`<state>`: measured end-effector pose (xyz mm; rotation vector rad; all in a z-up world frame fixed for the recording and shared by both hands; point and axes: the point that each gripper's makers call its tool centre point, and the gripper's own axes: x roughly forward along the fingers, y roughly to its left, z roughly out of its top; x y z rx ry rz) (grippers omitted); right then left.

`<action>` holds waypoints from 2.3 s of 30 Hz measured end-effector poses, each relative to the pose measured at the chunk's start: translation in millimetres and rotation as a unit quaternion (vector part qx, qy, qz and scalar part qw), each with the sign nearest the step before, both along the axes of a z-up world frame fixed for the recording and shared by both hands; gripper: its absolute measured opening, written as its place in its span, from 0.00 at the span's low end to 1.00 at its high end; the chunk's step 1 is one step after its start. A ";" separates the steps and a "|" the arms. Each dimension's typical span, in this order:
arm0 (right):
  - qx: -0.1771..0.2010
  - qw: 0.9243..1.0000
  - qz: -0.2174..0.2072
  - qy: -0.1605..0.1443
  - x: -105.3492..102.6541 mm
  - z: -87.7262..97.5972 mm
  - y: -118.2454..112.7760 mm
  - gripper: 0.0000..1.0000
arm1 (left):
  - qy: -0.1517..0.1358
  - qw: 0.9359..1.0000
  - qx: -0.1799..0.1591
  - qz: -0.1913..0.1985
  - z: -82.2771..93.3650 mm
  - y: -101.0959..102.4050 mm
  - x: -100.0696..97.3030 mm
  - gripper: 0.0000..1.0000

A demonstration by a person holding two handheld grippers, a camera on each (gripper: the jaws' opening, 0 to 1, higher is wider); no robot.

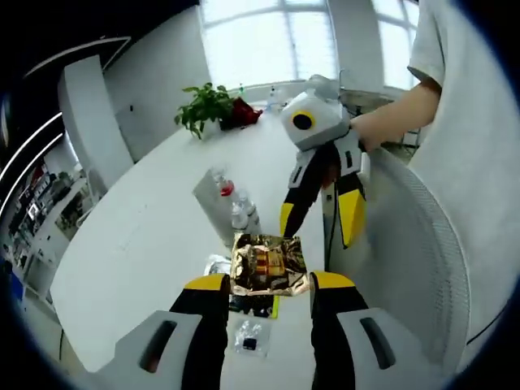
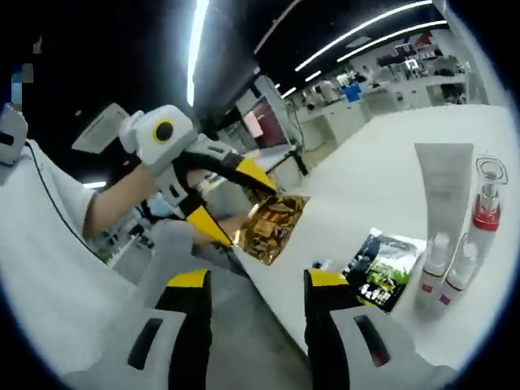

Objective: Arrange the skincare products in the storage area until every visible bottle or jar stands upright without overlapping.

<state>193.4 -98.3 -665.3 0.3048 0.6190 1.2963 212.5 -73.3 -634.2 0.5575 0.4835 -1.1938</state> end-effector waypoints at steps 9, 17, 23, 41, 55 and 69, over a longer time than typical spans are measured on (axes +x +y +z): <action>0.083 0.994 -0.040 0.063 9.6 11.1 -1.1 0.24 | 0.014 1.000 -0.007 -0.022 0.9 -5.1 -8.3 0.38; 0.142 0.984 -0.036 0.102 6.9 24.8 6.2 0.10 | 0.019 0.999 -0.014 -0.035 4.1 -9.2 -12.6 0.38; 0.161 0.982 -0.030 0.099 5.7 30.1 4.7 0.01 | 0.019 0.999 -0.025 -0.027 11.1 -9.3 -6.2 0.27; 0.207 0.965 -0.103 0.122 32.7 39.4 -1.0 0.01 | 0.131 0.951 -0.200 0.196 8.8 17.1 15.6 0.51; 0.232 0.954 -0.128 0.143 41.4 40.2 15.8 0.01 | 0.272 0.835 -0.370 0.302 -9.4 19.2 4.5 0.27; 0.200 0.959 -0.139 0.145 47.4 27.8 27.8 0.01 | 0.323 0.778 -0.413 0.346 -16.7 25.5 10.8 0.05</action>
